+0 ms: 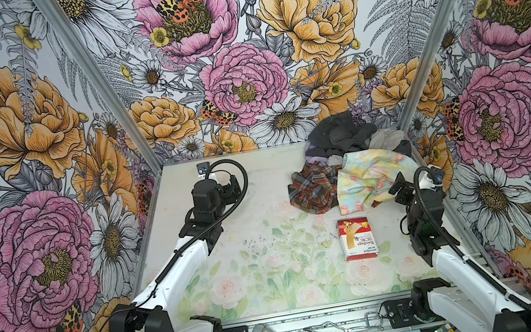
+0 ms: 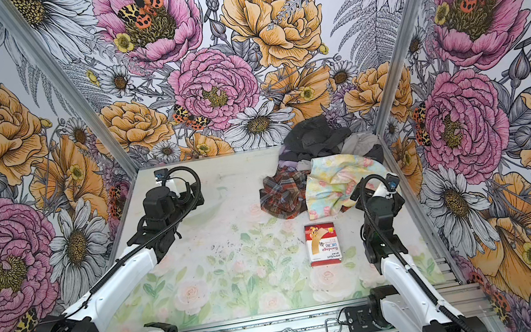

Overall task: Pick out a specific cloth from the pile
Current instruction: 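Reach both grippers toward the clothes pile, right gripper onto the plaid shirt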

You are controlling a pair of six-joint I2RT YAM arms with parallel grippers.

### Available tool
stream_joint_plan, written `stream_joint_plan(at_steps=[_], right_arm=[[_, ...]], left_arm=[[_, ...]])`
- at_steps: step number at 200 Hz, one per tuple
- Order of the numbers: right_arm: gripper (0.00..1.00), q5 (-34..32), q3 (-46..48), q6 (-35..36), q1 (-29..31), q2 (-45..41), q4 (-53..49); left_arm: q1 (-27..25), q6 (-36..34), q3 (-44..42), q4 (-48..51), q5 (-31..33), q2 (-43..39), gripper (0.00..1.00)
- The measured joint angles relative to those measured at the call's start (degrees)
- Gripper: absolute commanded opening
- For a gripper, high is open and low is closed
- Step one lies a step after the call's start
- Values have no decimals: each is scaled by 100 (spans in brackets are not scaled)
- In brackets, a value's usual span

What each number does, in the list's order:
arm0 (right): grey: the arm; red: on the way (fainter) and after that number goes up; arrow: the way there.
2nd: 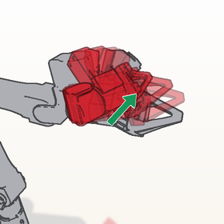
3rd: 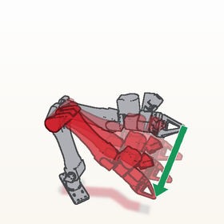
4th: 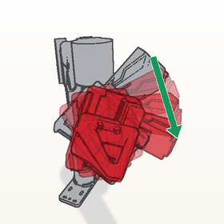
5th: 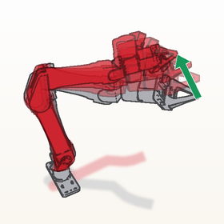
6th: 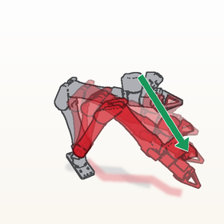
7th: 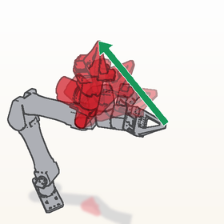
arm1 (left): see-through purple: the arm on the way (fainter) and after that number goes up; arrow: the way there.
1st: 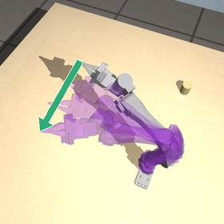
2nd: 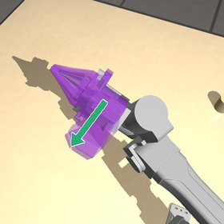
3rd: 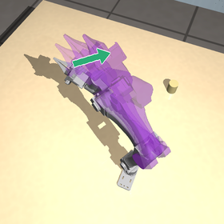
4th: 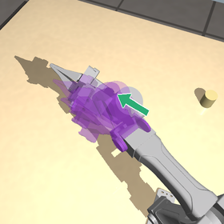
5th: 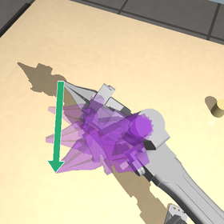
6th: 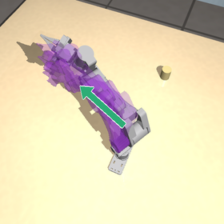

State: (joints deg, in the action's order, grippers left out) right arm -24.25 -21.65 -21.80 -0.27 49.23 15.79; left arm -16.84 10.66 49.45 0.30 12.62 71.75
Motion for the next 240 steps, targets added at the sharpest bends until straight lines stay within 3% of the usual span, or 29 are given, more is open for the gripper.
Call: stream_joint_plan(at_steps=[49,121,171,240], right_arm=[[100,-166,-1193,-662,382,326,-1718],[98,-713,-2879,-925,2337,1746,-2682],[94,-688,-3864,-861,3189,3016,-2813],[88,-501,-4468,-903,3674,3862,-3224]], left_arm=[[-275,527,457,579,-861,481,99],[-846,979,713,1005,-1613,879,99],[-824,1198,728,1139,-1834,979,99],[-254,1545,730,1119,-2135,979,99]])
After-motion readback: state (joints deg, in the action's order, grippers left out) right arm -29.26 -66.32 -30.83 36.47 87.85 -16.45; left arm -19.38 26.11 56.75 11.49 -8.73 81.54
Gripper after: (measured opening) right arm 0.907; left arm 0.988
